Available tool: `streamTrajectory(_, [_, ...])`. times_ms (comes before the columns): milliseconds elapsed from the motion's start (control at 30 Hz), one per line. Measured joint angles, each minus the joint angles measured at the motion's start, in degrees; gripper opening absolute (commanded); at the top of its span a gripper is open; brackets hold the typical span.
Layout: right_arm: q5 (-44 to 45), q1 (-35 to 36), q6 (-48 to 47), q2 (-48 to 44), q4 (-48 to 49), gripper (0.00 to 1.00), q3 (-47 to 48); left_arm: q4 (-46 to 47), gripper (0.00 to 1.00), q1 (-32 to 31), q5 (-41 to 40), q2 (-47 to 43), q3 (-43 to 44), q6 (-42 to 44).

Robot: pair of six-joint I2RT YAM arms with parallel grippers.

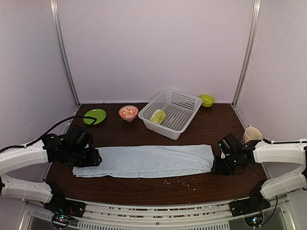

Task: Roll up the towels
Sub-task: Smooth out the towel at the center of the board.

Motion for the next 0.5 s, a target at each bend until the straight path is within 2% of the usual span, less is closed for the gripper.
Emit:
streamTrajectory(200, [-0.83, -0.15, 0.17, -0.04, 0.61, 0.08, -0.35, -0.66, 0.53, 0.0, -0.33, 0.02, 0.0, 0.0])
streamTrajectory(267, [-0.9, -0.17, 0.17, -0.66, 0.42, 0.07, -0.48, -0.76, 0.53, 0.0, -0.35, 0.02, 0.0, 0.0])
streamTrajectory(500, [-1.03, -0.26, 0.28, -4.33, -1.46, 0.25, -0.5, -0.9, 0.53, 0.0, -0.42, 0.07, 0.0, 0.02])
